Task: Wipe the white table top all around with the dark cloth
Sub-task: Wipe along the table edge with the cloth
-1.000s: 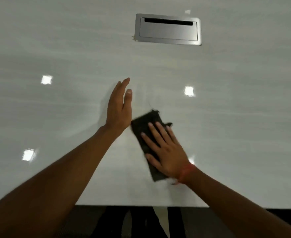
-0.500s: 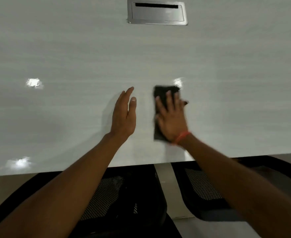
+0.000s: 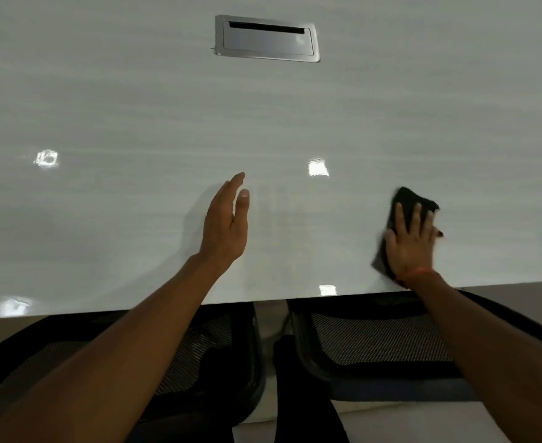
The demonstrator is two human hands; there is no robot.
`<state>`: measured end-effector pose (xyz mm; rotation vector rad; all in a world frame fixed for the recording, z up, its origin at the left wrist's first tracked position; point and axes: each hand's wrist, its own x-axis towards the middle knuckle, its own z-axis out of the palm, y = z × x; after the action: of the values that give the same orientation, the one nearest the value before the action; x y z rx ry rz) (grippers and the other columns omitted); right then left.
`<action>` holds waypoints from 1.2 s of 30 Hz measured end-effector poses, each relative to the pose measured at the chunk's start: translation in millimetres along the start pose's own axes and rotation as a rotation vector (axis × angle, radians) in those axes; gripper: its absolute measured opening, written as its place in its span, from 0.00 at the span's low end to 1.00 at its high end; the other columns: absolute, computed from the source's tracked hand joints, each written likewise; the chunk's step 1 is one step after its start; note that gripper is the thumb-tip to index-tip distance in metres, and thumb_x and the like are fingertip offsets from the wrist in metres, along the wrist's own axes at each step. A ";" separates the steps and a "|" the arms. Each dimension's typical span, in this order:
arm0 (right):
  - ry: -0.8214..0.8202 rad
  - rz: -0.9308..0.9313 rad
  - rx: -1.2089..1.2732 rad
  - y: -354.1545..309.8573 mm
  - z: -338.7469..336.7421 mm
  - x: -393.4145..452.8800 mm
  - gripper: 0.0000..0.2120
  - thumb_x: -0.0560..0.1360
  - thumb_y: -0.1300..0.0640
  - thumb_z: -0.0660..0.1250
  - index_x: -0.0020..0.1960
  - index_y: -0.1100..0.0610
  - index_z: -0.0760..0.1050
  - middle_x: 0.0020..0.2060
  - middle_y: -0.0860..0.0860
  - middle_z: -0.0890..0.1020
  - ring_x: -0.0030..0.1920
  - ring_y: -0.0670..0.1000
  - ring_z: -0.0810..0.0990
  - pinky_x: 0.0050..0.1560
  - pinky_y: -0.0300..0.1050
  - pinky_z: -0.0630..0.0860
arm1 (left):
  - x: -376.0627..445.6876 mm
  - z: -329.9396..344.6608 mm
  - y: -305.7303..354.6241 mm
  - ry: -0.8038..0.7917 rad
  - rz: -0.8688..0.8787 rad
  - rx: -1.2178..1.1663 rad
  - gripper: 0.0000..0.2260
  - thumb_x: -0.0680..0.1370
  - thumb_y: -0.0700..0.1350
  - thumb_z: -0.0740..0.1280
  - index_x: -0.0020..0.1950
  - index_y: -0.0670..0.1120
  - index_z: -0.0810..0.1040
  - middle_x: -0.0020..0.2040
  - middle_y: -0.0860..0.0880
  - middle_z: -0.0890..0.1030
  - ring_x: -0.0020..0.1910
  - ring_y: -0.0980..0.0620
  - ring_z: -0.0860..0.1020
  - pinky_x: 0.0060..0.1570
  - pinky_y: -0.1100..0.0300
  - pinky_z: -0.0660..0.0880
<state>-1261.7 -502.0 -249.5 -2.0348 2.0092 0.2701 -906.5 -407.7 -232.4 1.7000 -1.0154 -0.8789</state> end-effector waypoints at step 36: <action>0.104 -0.483 -0.041 108.9 -13.7 81.1 0.28 0.83 0.41 0.45 0.81 0.47 0.53 0.80 0.56 0.54 0.79 0.61 0.53 0.72 0.65 0.59 | 122.6 199.2 59.2 0.057 0.028 -0.085 0.22 0.83 0.54 0.54 0.73 0.48 0.71 0.72 0.52 0.74 0.73 0.55 0.69 0.74 0.50 0.65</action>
<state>-1369.4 -583.5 -268.7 -2.5199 1.5030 0.1070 -1047.8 -602.3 -250.3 1.6261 -0.9488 -0.8397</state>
